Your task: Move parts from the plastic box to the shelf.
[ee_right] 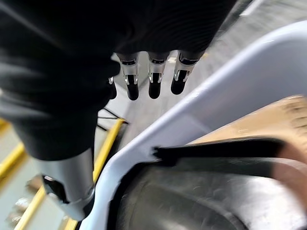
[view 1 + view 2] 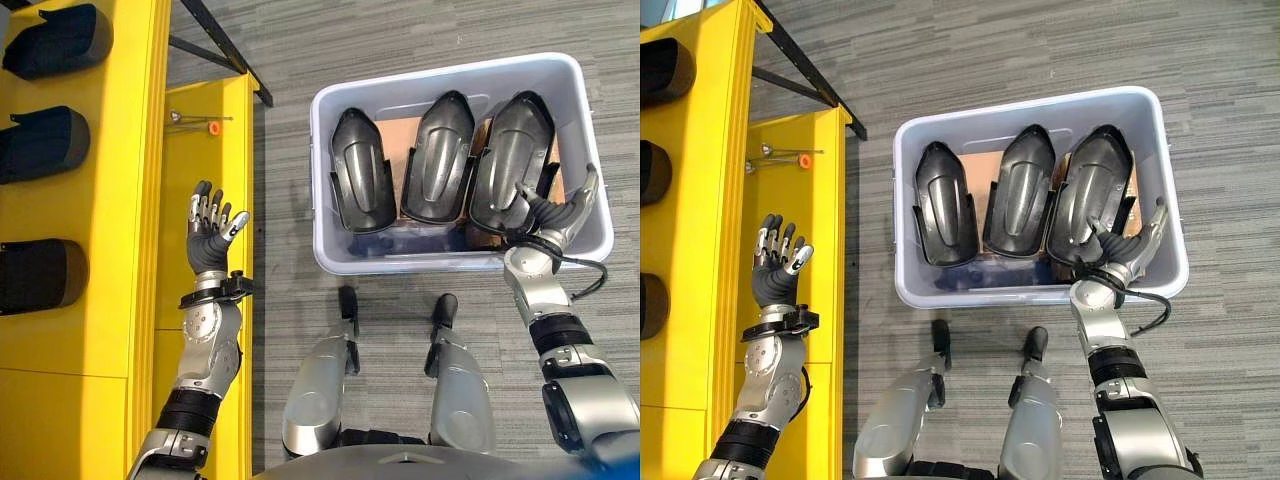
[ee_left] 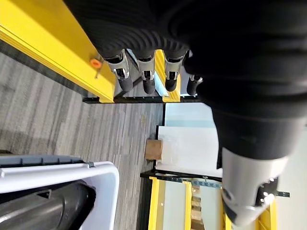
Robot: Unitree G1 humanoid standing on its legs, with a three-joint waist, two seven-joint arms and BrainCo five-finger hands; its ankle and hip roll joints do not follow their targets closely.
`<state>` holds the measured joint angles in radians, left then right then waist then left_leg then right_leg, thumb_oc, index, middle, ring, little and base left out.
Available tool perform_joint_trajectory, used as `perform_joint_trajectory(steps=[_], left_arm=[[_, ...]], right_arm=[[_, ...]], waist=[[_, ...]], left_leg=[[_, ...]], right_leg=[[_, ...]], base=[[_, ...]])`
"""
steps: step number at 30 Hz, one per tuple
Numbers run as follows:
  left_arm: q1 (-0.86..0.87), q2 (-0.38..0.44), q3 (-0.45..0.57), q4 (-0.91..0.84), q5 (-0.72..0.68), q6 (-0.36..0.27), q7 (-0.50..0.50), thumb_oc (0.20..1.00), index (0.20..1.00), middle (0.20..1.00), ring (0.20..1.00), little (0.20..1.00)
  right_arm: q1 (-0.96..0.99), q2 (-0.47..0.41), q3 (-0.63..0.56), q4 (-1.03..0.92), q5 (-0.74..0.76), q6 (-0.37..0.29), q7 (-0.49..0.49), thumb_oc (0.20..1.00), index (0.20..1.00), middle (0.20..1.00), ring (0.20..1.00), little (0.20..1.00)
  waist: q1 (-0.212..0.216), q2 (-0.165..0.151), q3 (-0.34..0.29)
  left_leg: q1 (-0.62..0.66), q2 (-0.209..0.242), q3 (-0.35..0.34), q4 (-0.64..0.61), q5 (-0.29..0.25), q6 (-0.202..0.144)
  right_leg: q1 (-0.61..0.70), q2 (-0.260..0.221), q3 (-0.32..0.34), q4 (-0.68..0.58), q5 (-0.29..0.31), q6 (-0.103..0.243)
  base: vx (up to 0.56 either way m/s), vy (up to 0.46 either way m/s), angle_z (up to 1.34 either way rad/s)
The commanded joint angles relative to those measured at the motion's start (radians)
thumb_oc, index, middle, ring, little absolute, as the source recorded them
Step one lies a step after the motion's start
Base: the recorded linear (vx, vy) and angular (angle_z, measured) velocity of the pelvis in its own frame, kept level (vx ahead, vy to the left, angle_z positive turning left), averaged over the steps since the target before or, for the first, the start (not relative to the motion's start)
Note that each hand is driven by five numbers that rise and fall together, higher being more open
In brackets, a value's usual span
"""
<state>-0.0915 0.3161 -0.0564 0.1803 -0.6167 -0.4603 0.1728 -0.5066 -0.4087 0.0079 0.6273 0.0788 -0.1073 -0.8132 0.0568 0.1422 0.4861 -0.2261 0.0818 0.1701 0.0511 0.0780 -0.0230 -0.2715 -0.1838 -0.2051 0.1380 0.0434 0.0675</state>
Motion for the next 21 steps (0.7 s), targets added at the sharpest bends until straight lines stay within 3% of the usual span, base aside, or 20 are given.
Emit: perform_joint_trajectory(steps=[1, 17, 21], left_arm=[[0.019, 0.014, 0.022, -0.058, 0.01, -0.015, -0.004, 1.0, 1.0, 1.0, 1.0, 1.0], [-0.034, 0.025, -0.022, -0.042, -0.005, 0.016, -0.007, 1.0, 1.0, 1.0, 1.0, 1.0], [-0.039, 0.026, -0.031, -0.043, -0.012, 0.021, -0.01, 1.0, 1.0, 1.0, 1.0, 1.0]], right_arm=[[-0.031, -0.018, -0.009, -0.02, 0.003, -0.054, 0.05, 1.0, 1.0, 1.0, 1.0, 1.0], [-0.182, -0.09, 0.0, 0.133, 0.098, 0.015, 0.107, 1.0, 1.0, 1.0, 1.0, 1.0], [-0.214, -0.114, -0.007, 0.181, 0.123, 0.02, 0.061, 1.0, 1.0, 1.0, 1.0, 1.0]], waist=[[0.015, -0.025, -0.039], [0.022, 0.008, 0.006], [0.023, 0.023, 0.016]], left_leg=[[-0.051, -0.005, -0.022, 0.032, -0.015, -0.02], [-0.084, -0.005, -0.02, 0.056, -0.013, -0.024], [-0.095, -0.006, -0.016, 0.063, -0.012, -0.026]], right_leg=[[-0.014, -0.024, -0.016, 0.088, -0.074, -0.002], [-0.088, -0.04, -0.027, 0.18, -0.098, -0.011], [-0.108, -0.044, -0.027, 0.203, -0.106, -0.013]], base=[[-0.01, -0.032, -0.02], [0.0, -0.007, -0.01], [0.0, 0.011, 0.0]])
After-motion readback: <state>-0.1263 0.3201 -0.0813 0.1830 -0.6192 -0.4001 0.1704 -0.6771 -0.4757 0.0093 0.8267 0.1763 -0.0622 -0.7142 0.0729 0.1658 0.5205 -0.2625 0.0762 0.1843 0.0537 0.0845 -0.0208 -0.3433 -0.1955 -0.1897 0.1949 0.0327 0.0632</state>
